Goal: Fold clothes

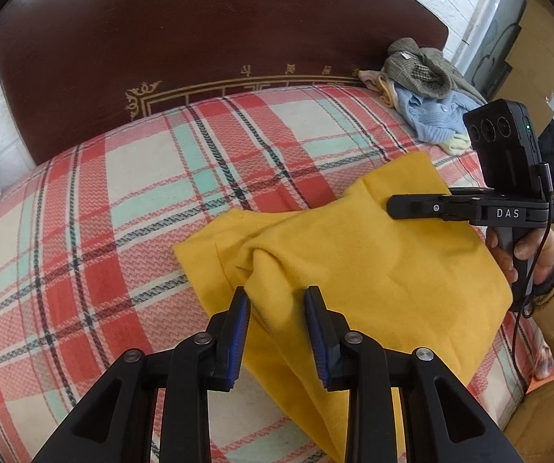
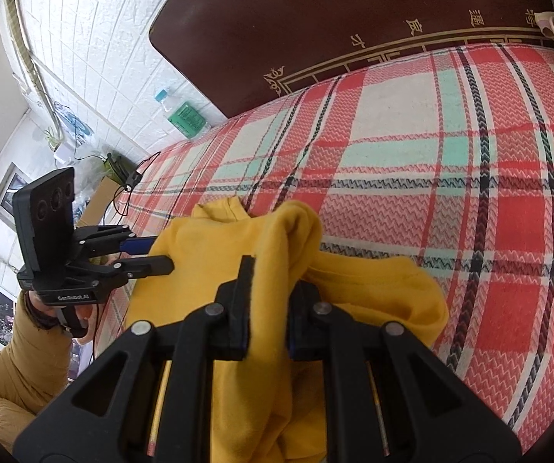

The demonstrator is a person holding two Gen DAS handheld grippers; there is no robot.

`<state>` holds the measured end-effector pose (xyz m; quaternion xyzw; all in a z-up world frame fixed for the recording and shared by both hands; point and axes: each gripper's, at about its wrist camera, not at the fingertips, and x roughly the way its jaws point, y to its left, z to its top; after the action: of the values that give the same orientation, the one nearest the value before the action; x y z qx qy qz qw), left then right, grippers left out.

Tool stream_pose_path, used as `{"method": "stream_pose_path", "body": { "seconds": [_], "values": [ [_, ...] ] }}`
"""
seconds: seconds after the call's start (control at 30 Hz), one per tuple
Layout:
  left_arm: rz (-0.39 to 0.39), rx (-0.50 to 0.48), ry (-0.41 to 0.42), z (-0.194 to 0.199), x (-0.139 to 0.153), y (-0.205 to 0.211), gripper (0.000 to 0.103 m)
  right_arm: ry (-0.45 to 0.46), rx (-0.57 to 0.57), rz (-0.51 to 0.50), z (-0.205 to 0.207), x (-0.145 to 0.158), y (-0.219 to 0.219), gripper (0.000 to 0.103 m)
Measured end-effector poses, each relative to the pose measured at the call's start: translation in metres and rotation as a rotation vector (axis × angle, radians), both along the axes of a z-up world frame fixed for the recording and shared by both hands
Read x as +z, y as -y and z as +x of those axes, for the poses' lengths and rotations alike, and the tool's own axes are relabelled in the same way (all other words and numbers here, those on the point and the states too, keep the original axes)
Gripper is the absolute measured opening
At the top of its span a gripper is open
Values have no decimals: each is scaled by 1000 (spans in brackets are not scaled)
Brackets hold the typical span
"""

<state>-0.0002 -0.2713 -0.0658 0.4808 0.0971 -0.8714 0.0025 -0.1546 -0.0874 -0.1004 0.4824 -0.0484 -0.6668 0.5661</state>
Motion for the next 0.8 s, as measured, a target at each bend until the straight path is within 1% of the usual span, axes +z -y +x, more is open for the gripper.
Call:
{"method": "stream_pose_path", "body": {
  "seconds": [0.07, 0.17, 0.2, 0.23, 0.3, 0.43, 0.53, 0.57, 0.6, 0.63, 0.67, 0.7, 0.8],
  "values": [
    [-21, 17, -21, 4, 6, -1, 30, -1, -3, 5, -1, -1, 2, 15],
    [-36, 37, -76, 17, 20, -4, 30, 13, -13, 15, -4, -6, 2, 15],
    [-26, 20, -97, 21, 24, -9, 33, 18, -18, 19, -5, -8, 1, 15],
    [-13, 1, -117, 26, 27, -14, 37, 24, -21, 20, -6, -10, 1, 15],
    [21, -73, -139, 30, 27, -30, 44, 35, -26, 21, -8, -13, 0, 18],
    [50, -137, -115, 29, 11, -51, 44, 33, -31, 19, -8, -14, 0, 19],
    [83, -117, -92, 24, -5, -50, 44, 19, -41, 33, -8, -11, -3, 23],
    [85, -107, -82, 21, -11, -50, 44, 3, -51, 46, -8, -9, -4, 35],
    [107, -96, -75, 20, -15, -48, 44, -31, -65, 64, -6, -4, -6, 43],
    [127, -87, -78, 20, -18, -46, 44, -78, -78, 78, -3, 3, -10, 45],
    [136, -81, -82, 20, -19, -45, 44, -129, -95, 94, 0, 10, -14, 49],
    [144, -76, -86, 20, -20, -43, 44, -173, -106, 101, 4, 18, -18, 49],
    [154, -65, -93, 21, -22, -40, 44, -282, -89, 65, 22, 46, -31, 49]
  ]
}}
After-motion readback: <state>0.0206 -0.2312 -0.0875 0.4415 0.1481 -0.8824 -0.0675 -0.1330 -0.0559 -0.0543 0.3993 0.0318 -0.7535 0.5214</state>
